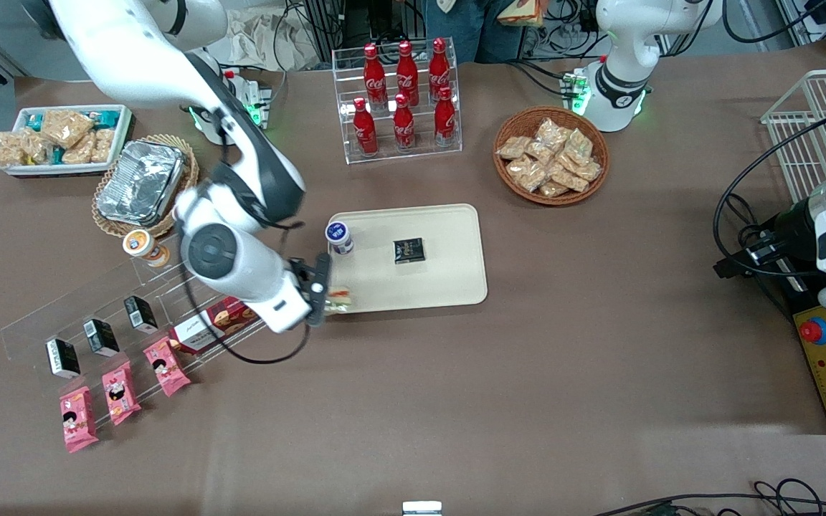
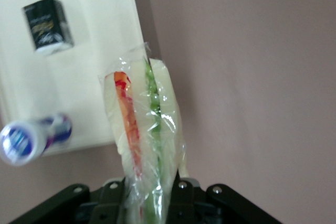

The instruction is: Place sandwich on tray

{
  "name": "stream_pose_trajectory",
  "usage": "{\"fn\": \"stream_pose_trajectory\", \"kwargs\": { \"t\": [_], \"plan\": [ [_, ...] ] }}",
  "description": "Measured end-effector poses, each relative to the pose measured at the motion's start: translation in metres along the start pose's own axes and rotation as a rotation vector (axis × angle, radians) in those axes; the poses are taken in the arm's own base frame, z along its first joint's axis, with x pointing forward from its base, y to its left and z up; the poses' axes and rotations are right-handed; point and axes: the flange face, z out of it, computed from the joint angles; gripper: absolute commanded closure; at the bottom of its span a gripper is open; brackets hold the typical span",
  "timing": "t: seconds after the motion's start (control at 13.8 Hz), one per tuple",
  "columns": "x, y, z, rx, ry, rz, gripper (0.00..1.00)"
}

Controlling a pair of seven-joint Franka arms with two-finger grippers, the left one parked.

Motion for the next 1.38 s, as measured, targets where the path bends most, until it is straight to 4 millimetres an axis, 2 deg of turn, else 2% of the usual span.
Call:
{"fn": "stream_pose_trajectory", "kwargs": {
  "t": [0.15, 0.22, 0.36, 0.51, 0.65, 1.09, 1.16, 1.31, 1.38],
  "plan": [
    [0.03, -0.01, 0.05, -0.009, 0.01, 0.019, 1.0],
    [0.045, -0.02, 0.066, -0.035, -0.012, 0.019, 1.0],
    [0.077, -0.048, 0.081, -0.093, -0.064, 0.016, 1.0],
    [0.102, -0.074, 0.086, -0.14, -0.091, 0.029, 1.0],
    [0.111, -0.084, 0.092, -0.162, -0.105, 0.036, 1.0],
    [0.118, -0.096, 0.111, -0.15, -0.116, 0.1, 1.0],
    [0.119, -0.098, 0.115, -0.149, -0.121, 0.096, 0.82],
    [0.121, -0.103, 0.123, -0.143, -0.128, 0.098, 0.75],
    [0.122, -0.105, 0.125, -0.143, -0.131, 0.101, 0.74]
  ]
}}
